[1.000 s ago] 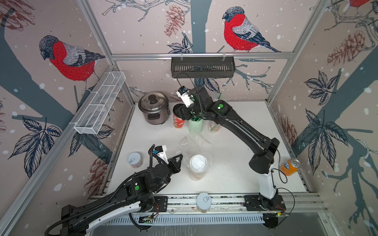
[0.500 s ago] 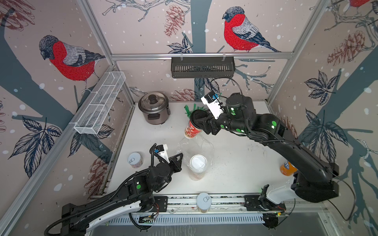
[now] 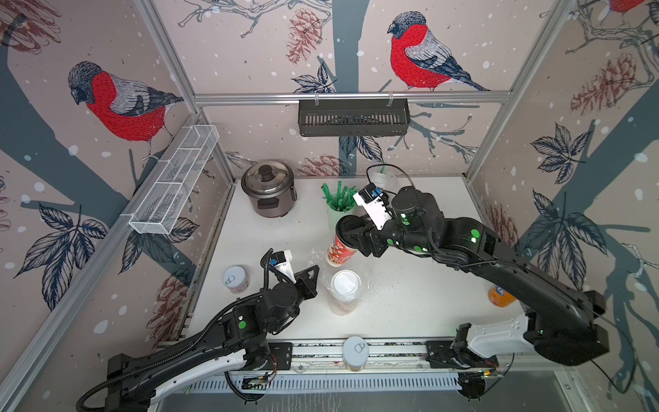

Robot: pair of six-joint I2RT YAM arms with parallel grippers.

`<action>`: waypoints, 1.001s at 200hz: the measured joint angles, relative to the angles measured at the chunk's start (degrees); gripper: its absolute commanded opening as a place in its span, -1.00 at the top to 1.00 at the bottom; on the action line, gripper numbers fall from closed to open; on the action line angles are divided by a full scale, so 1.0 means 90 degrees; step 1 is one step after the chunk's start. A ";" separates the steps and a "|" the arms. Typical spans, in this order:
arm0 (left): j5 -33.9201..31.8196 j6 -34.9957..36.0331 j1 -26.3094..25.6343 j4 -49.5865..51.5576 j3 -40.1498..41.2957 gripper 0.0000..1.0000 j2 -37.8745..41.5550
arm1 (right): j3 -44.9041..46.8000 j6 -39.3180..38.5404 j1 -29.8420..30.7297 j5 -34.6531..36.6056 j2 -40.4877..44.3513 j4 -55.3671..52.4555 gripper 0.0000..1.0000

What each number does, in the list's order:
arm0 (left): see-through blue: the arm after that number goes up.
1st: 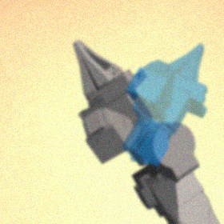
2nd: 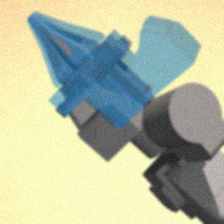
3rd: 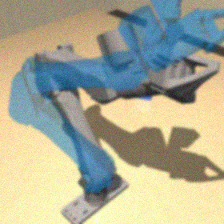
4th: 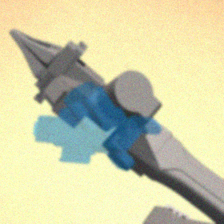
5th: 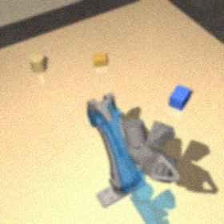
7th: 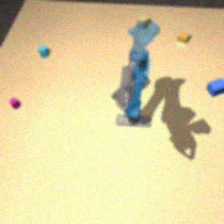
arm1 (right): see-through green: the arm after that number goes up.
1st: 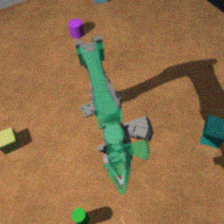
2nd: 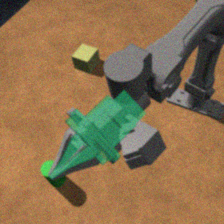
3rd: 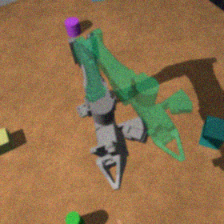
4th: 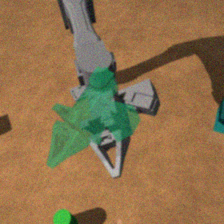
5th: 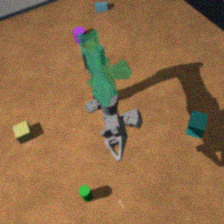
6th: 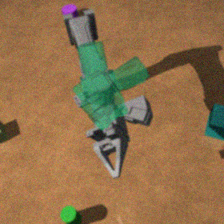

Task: Pack milk tea into plastic carrier bags
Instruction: Place the milk tea cup in the plastic carrier bag.

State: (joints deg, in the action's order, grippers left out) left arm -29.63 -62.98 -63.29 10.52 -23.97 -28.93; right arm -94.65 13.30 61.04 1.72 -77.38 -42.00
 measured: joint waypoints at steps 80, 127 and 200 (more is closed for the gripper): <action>0.0000 0.0002 0.0000 -0.0058 -0.0012 1.00 -0.0049 | 0.0012 -0.0056 0.0005 0.0347 -0.0806 0.0384 -0.16; -0.0041 0.0002 0.0000 -0.0092 -0.0029 1.00 0.0017 | 0.0015 -0.0168 0.0010 0.0369 -0.1387 0.0432 -0.15; -0.0087 0.0007 0.0000 -0.0066 -0.0044 1.00 0.0131 | 0.0359 -0.0165 0.0017 0.0384 -0.2011 0.0675 -0.14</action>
State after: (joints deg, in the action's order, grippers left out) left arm -30.41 -62.92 -63.29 9.93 -24.36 -27.75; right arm -91.42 11.81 61.19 5.17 -95.48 -35.92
